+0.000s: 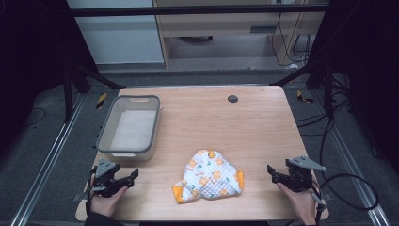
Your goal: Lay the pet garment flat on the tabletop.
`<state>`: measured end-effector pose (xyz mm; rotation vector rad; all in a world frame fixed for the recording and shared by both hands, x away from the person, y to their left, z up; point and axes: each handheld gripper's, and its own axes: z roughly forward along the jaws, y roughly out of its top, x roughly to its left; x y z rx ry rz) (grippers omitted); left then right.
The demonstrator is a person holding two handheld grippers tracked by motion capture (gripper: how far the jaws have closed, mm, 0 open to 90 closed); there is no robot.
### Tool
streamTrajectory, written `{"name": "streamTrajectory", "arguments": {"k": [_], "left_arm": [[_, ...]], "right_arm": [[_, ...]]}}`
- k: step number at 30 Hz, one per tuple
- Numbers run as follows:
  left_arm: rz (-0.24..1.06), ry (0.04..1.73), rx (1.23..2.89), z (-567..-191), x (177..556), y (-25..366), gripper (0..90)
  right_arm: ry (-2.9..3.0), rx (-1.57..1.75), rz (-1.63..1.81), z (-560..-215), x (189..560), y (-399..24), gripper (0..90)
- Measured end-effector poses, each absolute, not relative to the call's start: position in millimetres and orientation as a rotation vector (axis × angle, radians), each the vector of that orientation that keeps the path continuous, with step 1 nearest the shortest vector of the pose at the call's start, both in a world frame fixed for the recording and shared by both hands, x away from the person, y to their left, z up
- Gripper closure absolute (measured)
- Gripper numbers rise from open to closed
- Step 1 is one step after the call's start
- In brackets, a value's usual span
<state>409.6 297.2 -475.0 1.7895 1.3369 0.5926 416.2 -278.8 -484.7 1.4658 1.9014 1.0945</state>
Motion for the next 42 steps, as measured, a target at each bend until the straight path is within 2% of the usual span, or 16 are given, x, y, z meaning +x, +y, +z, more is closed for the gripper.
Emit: {"name": "streamTrajectory", "arguments": {"k": [10,22,32,42], "left_arm": [[0.522,1.270,1.771,-467,401,284,21.9],[0.509,1.214,1.782,-450,403,275,27.1],[0.509,1.173,1.786,-431,407,264,28.4],[0.505,1.123,1.787,-417,419,243,29.1]], "right_arm": [[1.899,1.386,1.183,-473,406,-264,28.8],[1.908,1.362,1.213,-461,409,-256,33.3],[1.920,1.303,1.257,-438,415,-255,32.3],[1.967,1.243,1.275,-422,431,-236,31.5]]}}
